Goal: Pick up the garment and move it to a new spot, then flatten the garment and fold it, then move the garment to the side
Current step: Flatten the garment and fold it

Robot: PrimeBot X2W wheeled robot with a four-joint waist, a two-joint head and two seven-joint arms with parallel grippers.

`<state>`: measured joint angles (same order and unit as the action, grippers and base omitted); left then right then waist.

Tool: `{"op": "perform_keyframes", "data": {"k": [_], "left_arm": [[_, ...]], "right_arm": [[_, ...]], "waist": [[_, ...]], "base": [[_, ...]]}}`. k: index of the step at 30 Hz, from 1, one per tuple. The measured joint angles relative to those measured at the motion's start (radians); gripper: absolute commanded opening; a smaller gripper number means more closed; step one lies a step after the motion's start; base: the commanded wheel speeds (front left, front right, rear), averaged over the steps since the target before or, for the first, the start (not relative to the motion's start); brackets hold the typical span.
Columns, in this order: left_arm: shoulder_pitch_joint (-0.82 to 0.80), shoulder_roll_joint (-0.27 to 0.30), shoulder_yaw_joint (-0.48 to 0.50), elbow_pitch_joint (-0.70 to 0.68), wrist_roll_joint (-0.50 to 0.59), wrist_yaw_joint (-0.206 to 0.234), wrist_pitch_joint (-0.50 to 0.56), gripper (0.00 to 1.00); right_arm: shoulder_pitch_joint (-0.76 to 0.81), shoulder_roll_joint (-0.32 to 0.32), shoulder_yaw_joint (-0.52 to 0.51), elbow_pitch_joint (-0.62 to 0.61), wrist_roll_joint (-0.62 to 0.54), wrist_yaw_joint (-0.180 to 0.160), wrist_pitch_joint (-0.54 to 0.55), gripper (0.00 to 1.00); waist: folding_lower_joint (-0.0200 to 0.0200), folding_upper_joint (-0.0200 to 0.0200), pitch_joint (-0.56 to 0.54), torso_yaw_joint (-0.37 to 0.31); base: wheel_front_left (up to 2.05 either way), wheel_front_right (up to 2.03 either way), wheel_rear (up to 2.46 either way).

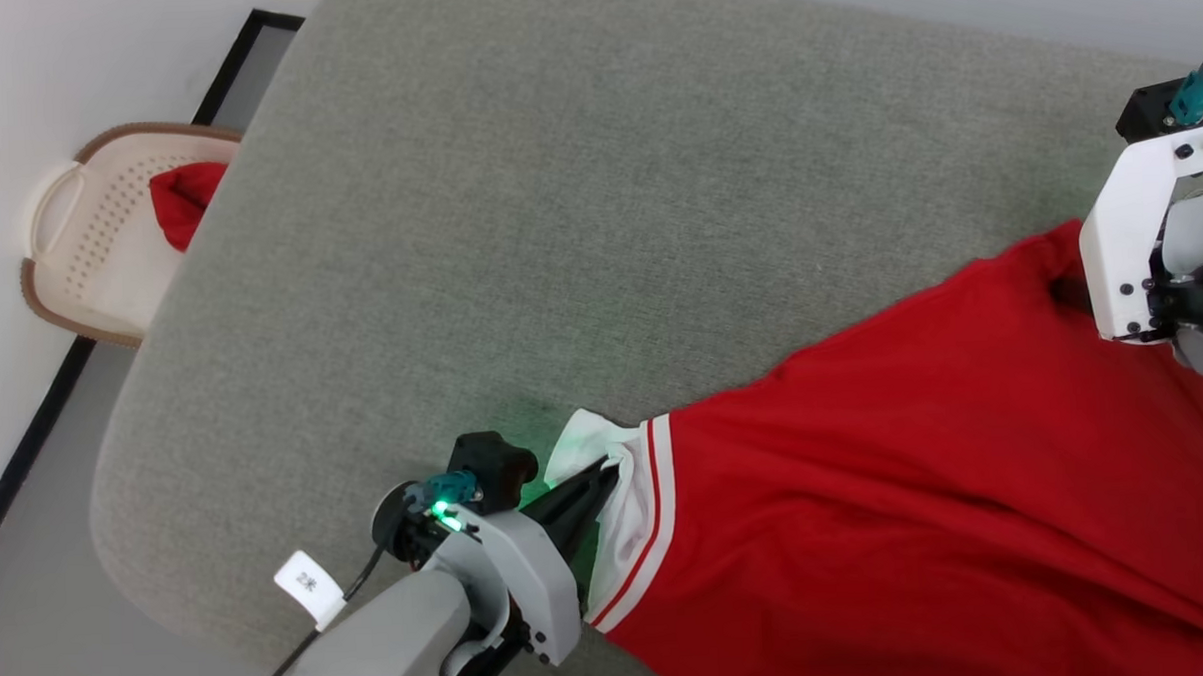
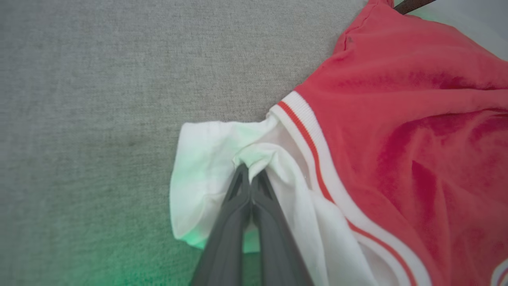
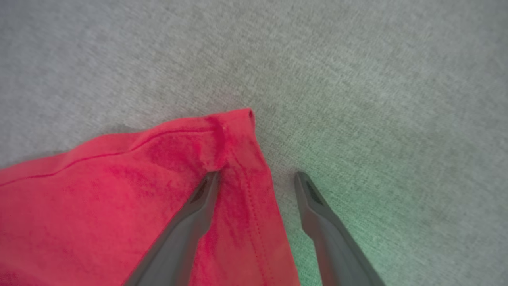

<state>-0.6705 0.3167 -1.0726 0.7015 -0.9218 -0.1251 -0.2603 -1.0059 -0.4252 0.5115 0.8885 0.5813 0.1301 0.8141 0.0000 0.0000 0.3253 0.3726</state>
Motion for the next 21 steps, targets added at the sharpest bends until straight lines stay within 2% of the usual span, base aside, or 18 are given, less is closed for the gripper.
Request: {"op": "perform_keyframes", "data": {"k": [1,4,11,16,21], "left_arm": [[-0.001,-0.001,0.0,0.004,0.0,-0.003,-0.001,0.0],[-0.006,-0.002,-0.002,0.015,-0.001,-0.006,-0.004,0.0],[-0.024,0.014,-0.012,0.033,-0.021,-0.008,0.007,0.0],[-0.064,0.077,-0.009,0.002,-0.078,-0.007,0.091,0.0],[-0.156,0.179,-0.001,-0.073,-0.101,-0.006,0.201,0.0]], "right_arm": [[-0.006,-0.001,0.007,0.01,0.008,0.0,0.007,0.0],[-0.023,-0.001,0.031,0.02,0.027,0.0,0.022,0.0],[-0.039,0.016,0.044,0.056,0.073,0.001,-0.036,0.0],[-0.047,0.023,0.061,0.027,0.132,0.001,-0.079,0.0],[-0.07,0.018,0.07,-0.05,0.217,0.001,-0.116,0.0]], "waist": [[0.0,0.0,0.002,0.004],[0.0,0.0,0.007,0.007],[0.0,0.0,-0.01,-0.013],[0.0001,0.0,-0.045,-0.038],[0.0,0.0,-0.101,-0.068]], "base": [[0.0,0.0,0.0],[0.0,0.0,0.0],[0.0,0.0,0.0],[0.0,0.0,0.0],[0.0,0.0,0.0]]}}
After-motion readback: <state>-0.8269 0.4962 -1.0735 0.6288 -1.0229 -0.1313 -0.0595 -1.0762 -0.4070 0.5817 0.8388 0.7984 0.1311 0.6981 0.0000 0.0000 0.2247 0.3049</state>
